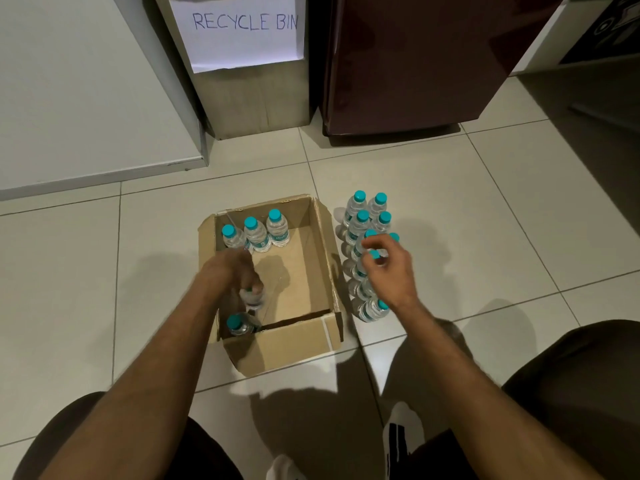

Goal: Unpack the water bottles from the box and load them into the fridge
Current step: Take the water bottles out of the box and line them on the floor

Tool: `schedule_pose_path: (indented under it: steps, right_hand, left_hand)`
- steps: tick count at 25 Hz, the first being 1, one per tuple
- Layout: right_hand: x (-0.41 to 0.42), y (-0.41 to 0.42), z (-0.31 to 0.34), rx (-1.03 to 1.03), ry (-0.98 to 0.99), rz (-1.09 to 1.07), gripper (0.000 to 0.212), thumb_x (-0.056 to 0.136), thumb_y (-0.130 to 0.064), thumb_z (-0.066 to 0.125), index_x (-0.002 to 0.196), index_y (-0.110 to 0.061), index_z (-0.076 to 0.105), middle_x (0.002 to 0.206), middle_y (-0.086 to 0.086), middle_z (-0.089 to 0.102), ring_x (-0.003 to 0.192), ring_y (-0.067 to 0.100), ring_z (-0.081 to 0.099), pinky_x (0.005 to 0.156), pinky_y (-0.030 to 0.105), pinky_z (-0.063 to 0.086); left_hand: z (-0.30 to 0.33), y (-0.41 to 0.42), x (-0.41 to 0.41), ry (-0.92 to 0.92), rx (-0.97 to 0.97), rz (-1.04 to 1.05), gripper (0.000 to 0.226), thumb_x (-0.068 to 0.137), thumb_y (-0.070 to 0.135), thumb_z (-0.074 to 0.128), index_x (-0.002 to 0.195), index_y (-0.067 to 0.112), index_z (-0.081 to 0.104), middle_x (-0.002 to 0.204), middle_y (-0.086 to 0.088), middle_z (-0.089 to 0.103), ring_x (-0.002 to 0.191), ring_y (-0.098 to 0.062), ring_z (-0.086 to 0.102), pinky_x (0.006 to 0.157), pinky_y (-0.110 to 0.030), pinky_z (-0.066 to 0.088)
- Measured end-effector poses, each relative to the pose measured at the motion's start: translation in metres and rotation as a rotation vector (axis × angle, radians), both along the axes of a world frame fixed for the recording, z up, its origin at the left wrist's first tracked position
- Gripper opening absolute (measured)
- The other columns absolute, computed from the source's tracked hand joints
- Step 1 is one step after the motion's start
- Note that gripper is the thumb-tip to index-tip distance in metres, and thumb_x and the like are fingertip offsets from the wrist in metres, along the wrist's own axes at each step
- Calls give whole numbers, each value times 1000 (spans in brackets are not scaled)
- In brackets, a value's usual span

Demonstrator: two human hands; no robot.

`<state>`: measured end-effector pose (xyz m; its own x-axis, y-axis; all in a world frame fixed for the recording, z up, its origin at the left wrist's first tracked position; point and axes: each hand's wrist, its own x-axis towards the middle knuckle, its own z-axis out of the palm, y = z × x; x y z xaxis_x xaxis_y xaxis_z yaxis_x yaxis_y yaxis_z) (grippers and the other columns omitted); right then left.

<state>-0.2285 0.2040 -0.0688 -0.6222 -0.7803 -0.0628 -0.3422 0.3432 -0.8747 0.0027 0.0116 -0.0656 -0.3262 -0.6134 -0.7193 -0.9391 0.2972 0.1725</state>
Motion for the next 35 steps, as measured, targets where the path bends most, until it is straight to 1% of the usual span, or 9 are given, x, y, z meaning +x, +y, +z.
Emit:
schedule_pose_path:
  steps: [3,5,9,14,18,22,26,32,35]
  right_hand:
    - [38,-20,20,82,-121,311,28,89,-21,68,117,-26,64,114,-14,61,108,1,57,95,39,55]
    - [54,-30,25,149,-106,451,50,84,-29,74,131,-32,56,127,-14,56,119,5,51,102,41,49]
    - [69,-41,26,132,-38,540,77,76,-40,81,143,-32,44,143,-5,51,128,13,47,104,41,45]
    - [69,-35,33,34,-100,410,57,82,-40,73,135,-28,55,126,-8,61,111,7,58,93,44,54]
    - [52,-18,46,-18,-154,224,48,86,-34,74,130,-25,59,119,-12,65,105,-1,61,85,30,59]
    - [21,9,57,-44,-174,-15,41,87,-25,74,125,-20,61,113,-14,65,99,-6,63,79,16,57]
    - [-9,36,52,-34,-169,-220,31,89,-21,70,119,-19,64,106,-16,67,93,-8,64,69,11,54]
    - [-24,71,2,258,-149,-483,48,86,-32,70,131,-19,57,117,-2,65,99,17,66,86,39,59]
    - [-21,82,-25,396,-161,-501,47,91,-31,66,134,-17,53,125,5,64,102,22,64,90,43,57]
  left_hand:
    - [36,-9,-10,154,76,-47,21,77,22,80,92,11,71,90,-7,69,84,-24,69,72,-34,60]
    - [57,-8,-14,280,100,-35,23,74,24,81,91,15,70,91,-6,68,84,-21,67,72,-34,57]
    - [82,5,-26,538,178,5,41,56,32,77,91,17,64,76,-3,65,64,-12,60,63,-35,51]
    - [83,12,-33,796,290,60,41,65,19,86,96,11,61,74,-4,62,65,-15,56,63,-33,50]
    - [86,18,-42,937,278,77,28,82,17,79,105,10,66,84,-6,72,70,-15,66,61,-21,54]
    - [59,14,-36,896,182,124,25,83,19,79,106,14,69,89,-2,75,83,-19,71,76,-29,57]
    - [35,5,-31,749,47,-13,27,83,29,78,108,23,69,96,9,72,93,-9,67,89,-41,55]
    - [22,-1,-27,758,15,-43,23,87,30,74,109,23,69,98,7,70,92,-11,65,83,-40,56]
    - [14,-5,-25,760,-10,-48,25,89,28,72,112,21,68,107,6,68,98,-12,64,82,-31,53]
